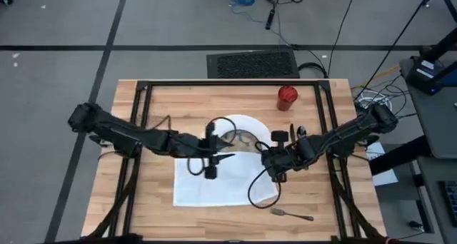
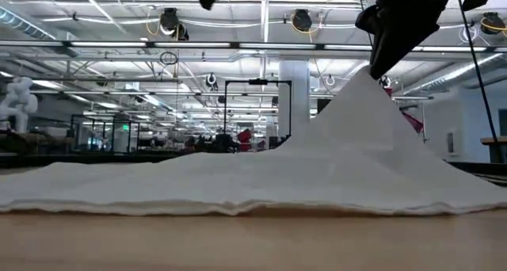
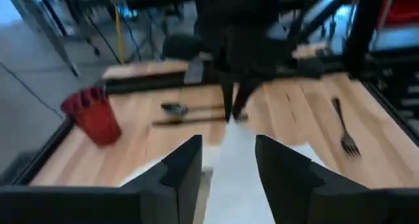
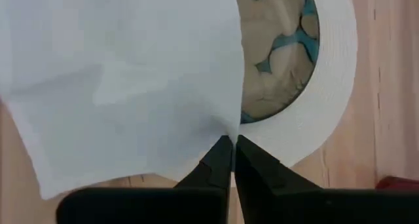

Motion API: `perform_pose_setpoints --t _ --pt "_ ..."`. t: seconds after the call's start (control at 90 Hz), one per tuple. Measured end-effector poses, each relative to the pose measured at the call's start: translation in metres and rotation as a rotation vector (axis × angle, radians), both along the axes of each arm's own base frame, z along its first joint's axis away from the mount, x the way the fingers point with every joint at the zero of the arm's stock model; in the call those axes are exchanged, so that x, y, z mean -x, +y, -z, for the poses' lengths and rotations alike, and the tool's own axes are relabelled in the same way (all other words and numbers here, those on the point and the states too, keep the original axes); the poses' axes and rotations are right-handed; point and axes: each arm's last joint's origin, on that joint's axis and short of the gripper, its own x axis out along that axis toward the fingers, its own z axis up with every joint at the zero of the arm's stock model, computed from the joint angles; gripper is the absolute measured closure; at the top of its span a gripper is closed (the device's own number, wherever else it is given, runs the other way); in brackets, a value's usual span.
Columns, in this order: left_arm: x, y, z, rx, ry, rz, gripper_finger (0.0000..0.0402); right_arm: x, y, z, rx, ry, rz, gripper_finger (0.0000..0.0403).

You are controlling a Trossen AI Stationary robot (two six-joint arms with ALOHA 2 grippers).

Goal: Set table place
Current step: Fold the white table napkin

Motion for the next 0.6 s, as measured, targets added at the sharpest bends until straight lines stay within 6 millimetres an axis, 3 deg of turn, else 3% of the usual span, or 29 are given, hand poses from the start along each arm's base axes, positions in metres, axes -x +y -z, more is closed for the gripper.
perform_pose_setpoints --t 0.3,0.6 --pt "-0.049 0.030 0.048 0.247 0.029 0.059 0.0268 0.001 0.003 0.000 -0.016 0.025 -0.063 0.0403" --pt "-0.096 0.046 0.080 0.340 0.074 0.147 0.0214 0.001 0.003 0.000 0.006 0.032 -0.117 0.0403"
